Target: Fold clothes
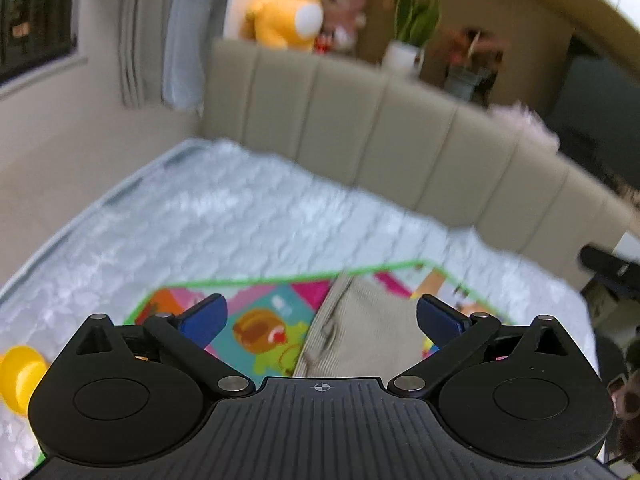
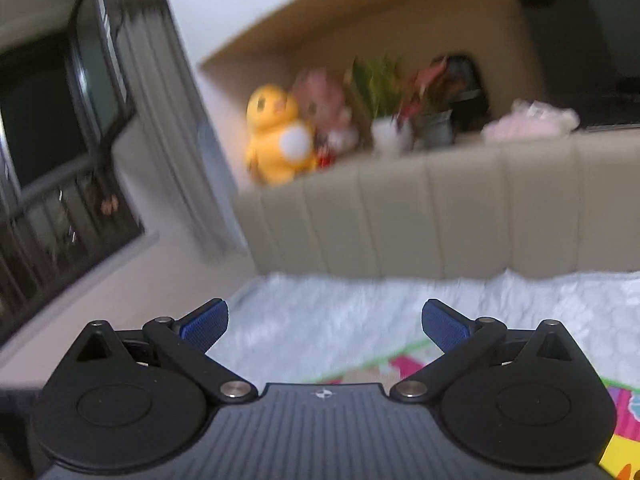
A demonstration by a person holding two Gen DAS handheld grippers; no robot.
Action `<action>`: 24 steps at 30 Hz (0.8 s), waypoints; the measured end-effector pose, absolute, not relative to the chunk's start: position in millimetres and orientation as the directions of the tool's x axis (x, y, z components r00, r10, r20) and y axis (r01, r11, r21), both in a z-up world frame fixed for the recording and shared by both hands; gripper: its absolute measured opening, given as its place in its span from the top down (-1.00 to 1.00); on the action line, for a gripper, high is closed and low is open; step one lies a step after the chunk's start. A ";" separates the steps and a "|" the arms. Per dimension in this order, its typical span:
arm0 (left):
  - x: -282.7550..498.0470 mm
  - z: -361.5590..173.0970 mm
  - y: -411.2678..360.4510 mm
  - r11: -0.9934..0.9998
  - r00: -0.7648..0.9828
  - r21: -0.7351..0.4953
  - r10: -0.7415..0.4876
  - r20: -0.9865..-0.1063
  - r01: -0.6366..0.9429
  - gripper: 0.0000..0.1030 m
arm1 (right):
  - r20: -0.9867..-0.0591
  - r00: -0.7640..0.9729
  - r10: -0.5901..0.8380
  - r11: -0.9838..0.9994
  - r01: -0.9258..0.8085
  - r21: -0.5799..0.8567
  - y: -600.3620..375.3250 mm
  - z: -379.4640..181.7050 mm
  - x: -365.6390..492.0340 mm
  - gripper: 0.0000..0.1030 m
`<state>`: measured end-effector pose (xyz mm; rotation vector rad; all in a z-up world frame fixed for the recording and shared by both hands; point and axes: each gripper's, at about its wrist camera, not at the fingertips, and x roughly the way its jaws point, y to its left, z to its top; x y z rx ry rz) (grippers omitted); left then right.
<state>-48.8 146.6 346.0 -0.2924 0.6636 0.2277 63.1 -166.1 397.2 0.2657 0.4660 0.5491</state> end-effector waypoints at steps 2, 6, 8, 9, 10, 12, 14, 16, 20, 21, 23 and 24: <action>-58.5 362.2 137.9 0.942 0.789 -0.188 0.113 -0.604 -0.279 -1.00 | -0.323 0.772 0.547 0.824 -0.428 0.372 -171.6 415.4 55.3 -1.00; -61.6 378.6 116.4 0.955 0.826 -0.187 0.091 -0.557 -0.231 -1.00 | -0.289 0.821 0.492 0.860 -0.408 0.306 -169.2 425.9 43.4 -1.00; -56.1 374.8 108.7 0.955 0.835 -0.214 0.058 -0.548 -0.207 -1.00 | -0.284 0.833 0.474 0.875 -0.411 0.255 -162.9 420.2 42.3 -1.00; -51.2 369.1 106.6 0.952 0.837 -0.237 0.032 -0.547 -0.192 -1.00 | -0.283 0.838 0.466 0.881 -0.413 0.229 -158.8 415.4 42.8 -1.00; -46.4 363.4 104.5 0.949 0.839 -0.261 0.006 -0.545 -0.176 -1.00 | -0.283 0.842 0.459 0.887 -0.416 0.201 -153.8 408.9 43.4 -1.00; -36.0 342.0 104.1 0.933 0.841 -0.323 -0.046 -0.539 -0.156 -1.00 | -0.293 0.837 0.461 0.887 -0.441 0.137 -136.8 389.6 53.6 -0.96; -28.4 310.1 108.1 0.914 0.846 -0.369 -0.060 -0.530 -0.166 -1.00 | -0.326 0.815 0.478 0.873 -0.482 0.075 -116.2 363.7 69.3 -0.66; -24.2 271.6 114.2 0.899 0.853 -0.399 -0.061 -0.519 -0.179 -1.00 | -0.400 0.779 0.484 0.860 -0.507 0.053 -95.5 326.7 95.7 -0.48; -15.9 182.0 130.8 0.872 0.821 -0.453 -0.116 -0.559 -0.186 -1.00 | -0.559 0.717 0.416 0.895 -0.433 0.112 -66.4 231.0 159.0 -0.39; -12.0 160.7 133.8 0.876 0.807 -0.450 -0.135 -0.574 -0.173 -1.00 | -0.592 0.702 0.395 0.906 -0.403 0.128 -62.1 206.1 174.2 -0.40; -7.5 125.7 140.7 0.898 0.794 -0.412 -0.138 -0.592 -0.152 -1.00 | -0.657 0.666 0.354 0.928 -0.340 0.155 -53.5 156.4 204.6 -0.40; -5.0 111.6 146.2 0.897 0.785 -0.415 -0.145 -0.603 -0.152 -1.00 | -0.676 0.657 0.334 0.937 -0.308 0.163 -53.5 134.3 216.0 -0.40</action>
